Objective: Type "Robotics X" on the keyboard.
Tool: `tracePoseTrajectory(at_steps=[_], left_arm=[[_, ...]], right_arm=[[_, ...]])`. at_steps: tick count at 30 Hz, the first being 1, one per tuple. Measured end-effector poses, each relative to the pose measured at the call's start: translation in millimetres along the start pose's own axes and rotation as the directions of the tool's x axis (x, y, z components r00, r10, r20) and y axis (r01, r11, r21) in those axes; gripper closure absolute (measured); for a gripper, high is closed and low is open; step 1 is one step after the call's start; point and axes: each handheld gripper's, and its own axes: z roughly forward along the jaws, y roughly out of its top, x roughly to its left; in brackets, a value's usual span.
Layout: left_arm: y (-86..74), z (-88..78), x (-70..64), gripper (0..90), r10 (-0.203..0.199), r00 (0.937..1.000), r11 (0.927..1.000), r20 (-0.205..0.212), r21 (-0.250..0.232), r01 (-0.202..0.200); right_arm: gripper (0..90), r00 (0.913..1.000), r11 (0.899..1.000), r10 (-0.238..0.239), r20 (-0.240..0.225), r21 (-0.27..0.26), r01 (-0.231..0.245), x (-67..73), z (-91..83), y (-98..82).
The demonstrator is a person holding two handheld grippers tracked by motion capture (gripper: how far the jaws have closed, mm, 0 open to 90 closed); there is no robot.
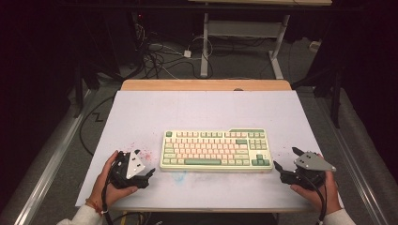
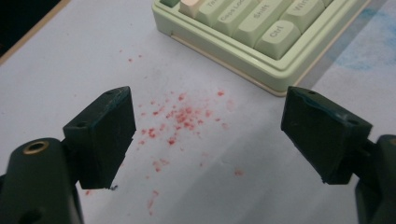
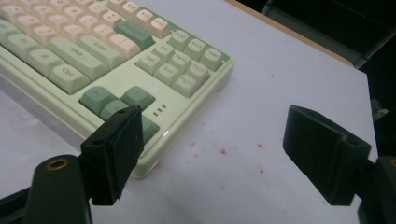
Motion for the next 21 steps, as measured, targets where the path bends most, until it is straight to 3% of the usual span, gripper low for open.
tracePoseTrajectory(at_steps=[5,8,21], left_arm=[[-4.9,0.7,-2.5,16.5,-0.014,0.9998,0.9999,0.016,0.008,0.014],[-4.9,0.2,-4.9,16.5,-0.001,0.9999,0.9999,0.014,0.014,0.001],[-7.6,-3.8,-3.1,15.8,-0.019,0.9996,0.9998,0.021,-0.004,0.019]], right_arm=[[20.5,0.9999,1.000,0.010,0.008,0.009,-0.011,-0.4,-1.8,-7.8],[20.4,0.9998,1.000,0.019,0.008,0.000,-0.019,-1.4,-4.2,-7.5],[19.4,0.9999,1.000,-0.014,-0.006,-0.007,0.014,7.6,-4.3,-0.7]])
